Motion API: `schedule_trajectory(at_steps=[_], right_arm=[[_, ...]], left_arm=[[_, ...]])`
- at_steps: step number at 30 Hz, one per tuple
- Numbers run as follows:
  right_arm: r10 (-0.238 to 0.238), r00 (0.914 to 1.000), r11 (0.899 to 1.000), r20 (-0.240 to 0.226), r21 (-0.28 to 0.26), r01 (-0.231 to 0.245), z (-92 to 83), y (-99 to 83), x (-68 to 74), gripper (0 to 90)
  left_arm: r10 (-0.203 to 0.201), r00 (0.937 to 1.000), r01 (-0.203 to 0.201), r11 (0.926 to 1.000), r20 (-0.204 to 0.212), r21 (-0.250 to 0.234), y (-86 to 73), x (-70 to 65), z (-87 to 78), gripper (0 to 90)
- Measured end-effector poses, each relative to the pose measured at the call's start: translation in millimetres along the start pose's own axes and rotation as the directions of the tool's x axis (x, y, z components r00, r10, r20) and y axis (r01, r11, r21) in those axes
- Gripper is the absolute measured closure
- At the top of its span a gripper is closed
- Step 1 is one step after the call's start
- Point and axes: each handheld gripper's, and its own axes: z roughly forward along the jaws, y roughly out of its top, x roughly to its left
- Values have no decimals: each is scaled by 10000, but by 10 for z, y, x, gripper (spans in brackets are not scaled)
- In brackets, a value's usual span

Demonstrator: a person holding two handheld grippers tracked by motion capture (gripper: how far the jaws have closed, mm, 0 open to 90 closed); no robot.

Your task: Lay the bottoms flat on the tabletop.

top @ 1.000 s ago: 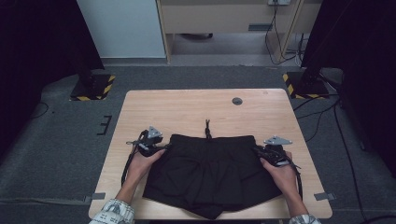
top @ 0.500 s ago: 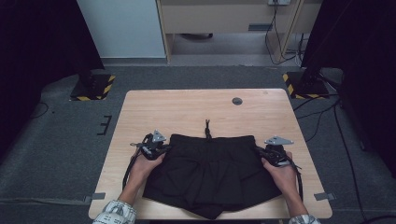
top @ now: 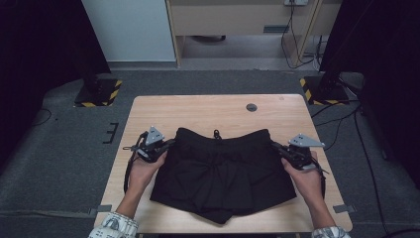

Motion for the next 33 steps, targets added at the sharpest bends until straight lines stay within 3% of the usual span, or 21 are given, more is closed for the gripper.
schedule_trajectory(at_steps=[11,17,33], right_arm=[[-487,9988,9920,86,-1160,493,-219,641,37,894],[-559,9983,9879,180,-1440,580,-302,845,47,894],[-763,9962,9827,425,-1658,823,-429,1272,29,893]], left_arm=[[442,9977,-483,9956,-521,-801,482,78,-328,886],[490,9967,-560,9921,-645,-1126,657,93,-461,886],[588,9934,-715,9889,-987,-1304,957,161,-603,886]])
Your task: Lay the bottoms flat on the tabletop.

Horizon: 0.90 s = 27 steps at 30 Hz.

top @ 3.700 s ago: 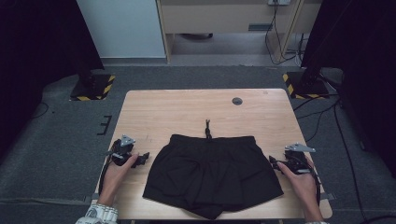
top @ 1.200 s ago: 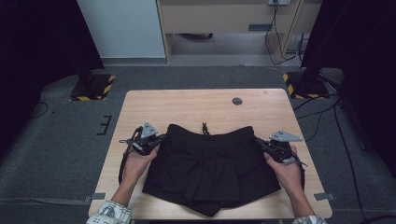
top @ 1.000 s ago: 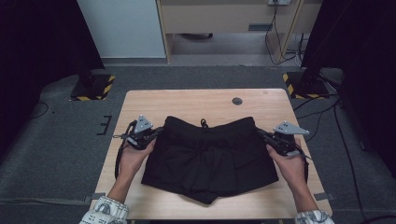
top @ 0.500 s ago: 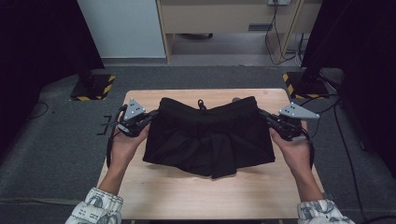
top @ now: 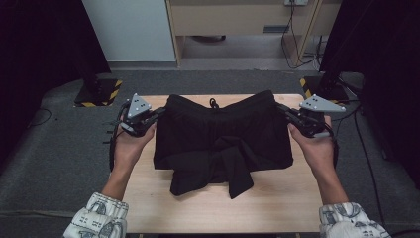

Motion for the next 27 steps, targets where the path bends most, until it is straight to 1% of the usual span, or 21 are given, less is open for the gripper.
schedule_trajectory(at_steps=[5,8,12,15,20,24,27], right_arm=[[-132,9999,9999,106,-35,132,4,152,-30,894],[-128,9997,9999,195,45,127,32,223,-55,893],[-33,9997,10000,242,69,31,81,250,-91,893],[89,9996,9999,255,77,-91,116,260,-127,893],[216,9995,9997,243,113,-219,169,240,-189,893],[347,9991,9992,240,186,-351,216,219,-231,893],[492,9986,9986,211,189,-496,250,239,-265,893]], left_arm=[[20,9999,-21,10000,-112,-26,122,40,6,885],[-100,9999,100,9999,-117,-32,176,69,39,885],[-163,9997,163,9999,-162,24,243,97,90,885],[-133,9997,134,9999,-188,60,299,122,124,885],[-127,9998,131,9996,-154,260,333,150,190,884],[-135,9998,141,9994,-161,322,364,160,234,885],[-107,9998,113,9993,-172,350,410,176,267,885]])
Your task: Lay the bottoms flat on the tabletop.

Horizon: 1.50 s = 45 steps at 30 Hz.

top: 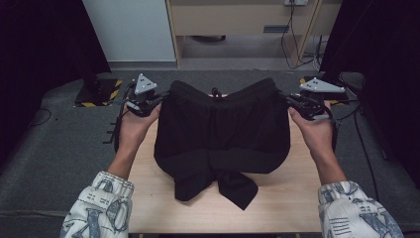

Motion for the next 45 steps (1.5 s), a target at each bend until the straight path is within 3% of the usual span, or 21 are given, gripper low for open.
schedule_trajectory(at_steps=[7,11,23,38,41,45], right_arm=[[-175,9998,9990,95,-400,179,-39,269,-30,893],[-172,9997,9988,172,-459,180,-42,368,-37,892],[-38,10000,10000,81,83,37,229,242,-119,890],[96,9999,9994,48,331,-97,397,167,-162,890],[232,9996,9989,135,393,-237,431,164,-195,890],[774,9969,9957,105,498,-778,559,169,-308,890]], left_arm=[[-33,10000,31,9996,-52,-278,169,60,-31,885],[-118,9999,117,9998,-54,-172,234,107,-2,884],[-314,9995,314,9990,-6,307,180,221,212,884],[-591,9982,584,9966,105,585,126,310,385,884],[-679,9976,668,9955,137,669,156,349,449,884],[-694,9975,679,9936,138,904,220,415,606,885]])
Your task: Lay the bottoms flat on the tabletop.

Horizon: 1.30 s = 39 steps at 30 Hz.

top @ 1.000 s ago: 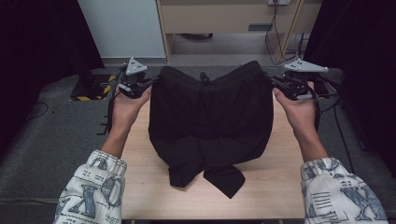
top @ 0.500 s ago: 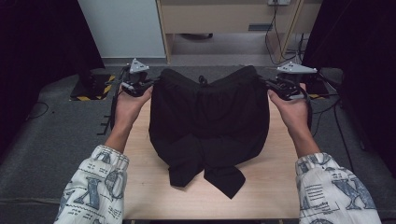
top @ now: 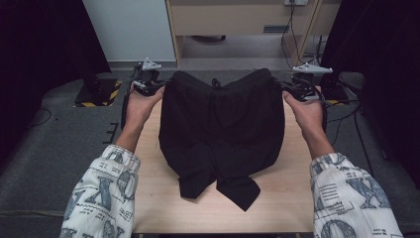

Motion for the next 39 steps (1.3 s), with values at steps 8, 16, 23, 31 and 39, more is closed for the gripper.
schedule_trajectory(at_steps=[8,16,23,31,39], right_arm=[[-43,9990,10000,449,55,41,350,379,-205,889],[467,9916,9945,1204,876,-575,670,147,-271,536],[400,9963,9824,764,1789,-532,668,-190,-210,433],[276,9975,9786,655,2018,-404,567,-351,-116,383],[205,9985,9742,510,2234,-314,481,-548,62,338]], left_arm=[[57,9994,-63,9998,-343,-166,415,75,304,885],[174,9954,-134,9990,-947,433,285,-9,631,534],[245,9973,-186,9961,-686,861,61,-123,630,467],[-23,9990,64,9958,-453,917,-145,-229,562,410],[26,9996,0,9955,-273,945,-404,-409,432,343]])
